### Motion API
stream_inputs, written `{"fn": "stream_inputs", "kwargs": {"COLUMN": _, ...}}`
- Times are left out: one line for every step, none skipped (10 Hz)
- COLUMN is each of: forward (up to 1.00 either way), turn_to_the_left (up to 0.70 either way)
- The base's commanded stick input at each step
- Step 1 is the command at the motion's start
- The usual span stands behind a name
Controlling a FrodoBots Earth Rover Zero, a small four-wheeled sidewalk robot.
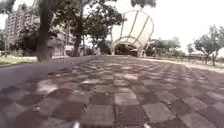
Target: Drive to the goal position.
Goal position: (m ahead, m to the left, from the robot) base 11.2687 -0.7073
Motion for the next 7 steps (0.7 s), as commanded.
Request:
{"fn": "stream_inputs", "kwargs": {"forward": 1.0, "turn_to_the_left": -0.07}}
{"fn": "stream_inputs", "kwargs": {"forward": 1.0, "turn_to_the_left": 0.0}}
{"fn": "stream_inputs", "kwargs": {"forward": 1.0, "turn_to_the_left": 0.0}}
{"fn": "stream_inputs", "kwargs": {"forward": 1.0, "turn_to_the_left": 0.0}}
{"fn": "stream_inputs", "kwargs": {"forward": 1.0, "turn_to_the_left": 0.0}}
{"fn": "stream_inputs", "kwargs": {"forward": 1.0, "turn_to_the_left": 0.0}}
{"fn": "stream_inputs", "kwargs": {"forward": 1.0, "turn_to_the_left": 0.0}}
